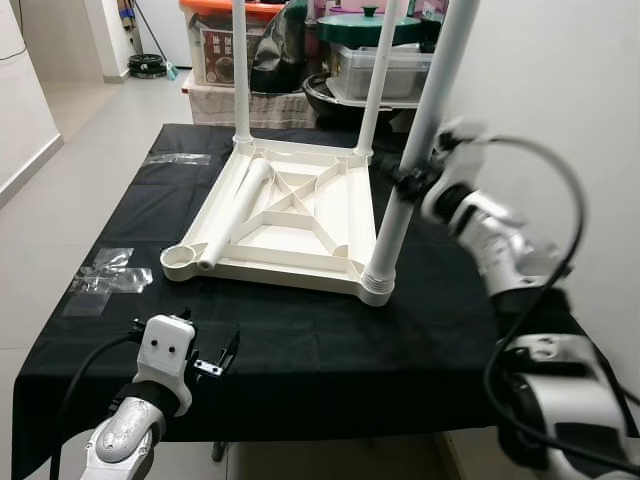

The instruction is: Building children table

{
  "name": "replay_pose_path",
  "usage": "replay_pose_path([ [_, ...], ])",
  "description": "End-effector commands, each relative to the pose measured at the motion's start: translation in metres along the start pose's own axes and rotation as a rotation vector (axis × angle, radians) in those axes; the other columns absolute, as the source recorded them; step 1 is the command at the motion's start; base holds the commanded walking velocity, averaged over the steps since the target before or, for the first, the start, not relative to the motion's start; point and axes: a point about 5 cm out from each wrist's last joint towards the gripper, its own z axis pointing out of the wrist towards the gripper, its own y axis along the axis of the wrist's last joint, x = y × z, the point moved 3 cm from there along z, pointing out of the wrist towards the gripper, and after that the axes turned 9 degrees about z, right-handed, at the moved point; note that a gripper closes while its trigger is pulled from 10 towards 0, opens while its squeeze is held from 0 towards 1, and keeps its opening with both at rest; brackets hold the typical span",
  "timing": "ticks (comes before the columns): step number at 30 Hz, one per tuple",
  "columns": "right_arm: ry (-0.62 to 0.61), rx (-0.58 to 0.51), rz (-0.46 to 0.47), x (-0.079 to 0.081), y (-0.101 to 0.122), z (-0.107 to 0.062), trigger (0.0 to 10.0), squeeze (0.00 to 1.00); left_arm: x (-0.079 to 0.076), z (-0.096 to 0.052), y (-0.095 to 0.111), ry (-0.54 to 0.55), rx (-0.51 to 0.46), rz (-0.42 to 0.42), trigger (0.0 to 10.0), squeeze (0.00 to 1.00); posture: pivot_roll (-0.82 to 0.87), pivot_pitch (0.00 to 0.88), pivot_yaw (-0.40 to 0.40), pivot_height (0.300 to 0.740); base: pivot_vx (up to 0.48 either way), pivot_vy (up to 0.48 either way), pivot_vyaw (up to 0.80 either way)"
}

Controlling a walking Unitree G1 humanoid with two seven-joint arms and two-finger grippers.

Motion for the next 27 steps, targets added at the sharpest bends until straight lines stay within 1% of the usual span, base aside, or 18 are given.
replay_pose_path([
  [1,0.056,0.014,0.007,0.006,-0.004,0.002,9.1,0.0,-0.001,-0.001,-0.003,-0.002,0.013,0.01,10.0,0.0,0.05,0.0,-0.098,0.74,0.0,0.0,0.0],
  [2,0.072,0.029,0.002,0.008,-0.008,0.004,5.0,0.0,-0.001,0.0,-0.002,-0.003,0.01,0.011,10.0,0.0,0.06,0.0,-0.1,0.74,0.0,0.0,0.0],
  [3,0.064,0.051,0.008,0.006,-0.014,0.006,0.0,0.0,0.0,0.001,-0.001,-0.003,0.008,0.013,10.0,0.0,0.06,0.0,-0.1,0.74,0.0,0.0,0.0],
  [6,0.052,0.075,0.015,0.005,-0.021,0.009,0.0,0.0,0.0,0.002,-0.001,-0.003,0.005,0.014,10.0,0.0,0.06,0.0,-0.1,0.74,0.0,0.0,0.0],
  [7,0.001,0.098,0.007,-0.001,-0.025,0.009,0.0,0.0,0.0,0.002,0.0,-0.002,0.005,0.014,10.0,0.0,0.06,0.0,-0.102,0.74,0.0,0.0,0.0],
  [8,0.001,0.098,0.007,-0.001,-0.025,0.009,0.0,0.0,0.0,0.002,0.0,-0.002,0.005,0.014,10.0,0.0,0.06,0.0,-0.102,0.74,0.0,0.0,0.0],
  [10,-0.271,0.129,0.001,-0.027,-0.04,0.007,0.0,0.0,0.0,0.001,-0.001,-0.004,0.007,0.016,10.0,0.0,0.06,0.0,-0.099,0.74,0.0,0.0,0.0],
  [11,-0.271,0.129,0.001,-0.027,-0.04,0.007,0.0,0.0,0.0,0.001,-0.001,-0.004,0.007,0.016,10.0,0.0,0.06,0.0,-0.099,0.74,0.0,0.0,0.0],
  [12,-0.481,0.132,0.023,-0.047,-0.051,-0.002,0.0,0.0,0.0,0.0,-0.002,-0.007,0.008,0.017,10.0,0.0,0.06,0.0,-0.097,0.74,0.0,0.0,0.0],
  [13,-0.541,0.129,0.036,-0.052,-0.055,-0.006,0.0,0.0,0.0,0.0,-0.002,-0.008,0.008,0.017,10.0,0.0,0.06,0.0,-0.097,0.74,0.0,0.0,0.0],
  [15,-0.787,0.117,0.077,-0.066,-0.074,-0.026,0.0,0.0,-0.001,0.001,-0.001,-0.013,0.007,0.017,10.0,0.0,0.05,0.0,-0.091,0.74,0.0,0.0,0.0],
  [16,-0.844,0.116,0.085,-0.069,-0.078,-0.031,0.0,0.0,-0.001,0.001,-0.001,-0.013,0.006,0.017,10.0,0.0,0.05,0.0,-0.09,0.74,0.0,0.0,0.0],
  [18,-0.97,0.107,0.125,-0.063,-0.096,-0.044,0.0,0.0,-0.001,0.001,-0.001,-0.016,0.008,0.018,10.0,0.0,0.05,0.0,-0.089,0.74,0.0,0.0,0.0],
  [19,-0.989,0.112,0.153,-0.052,-0.106,-0.045,0.0,0.0,-0.001,0.0,-0.001,-0.017,0.01,0.017,10.0,0.0,0.05,0.0,-0.085,0.74,0.0,0.0,0.0],
  [21,-0.958,0.134,0.19,-0.032,-0.116,-0.04,0.0,0.0,-0.001,0.0,-0.001,-0.019,0.013,0.017,10.0,0.0,0.05,0.0,-0.082,0.74,0.0,0.0,0.0],
  [24,-0.909,0.158,0.2,-0.022,-0.12,-0.033,0.0,0.0,-0.001,-0.001,-0.001,-0.02,0.014,0.017,10.0,0.0,0.05,0.0,-0.08,0.74,0.0,0.0,0.0],
  [25,-0.85,0.158,0.2,-0.012,-0.119,-0.024,10.0,0.0,-0.001,-0.001,-0.002,-0.023,0.016,0.018,10.0,0.0,0.05,0.0,-0.08,0.74,0.0,0.0,0.0],
  [27,-0.85,0.158,0.2,-0.012,-0.119,-0.024,10.0,0.0,-0.001,-0.001,-0.002,-0.023,0.016,0.018,10.0,0.0,0.05,0.0,-0.08,0.74,0.0,0.0,0.0],
])
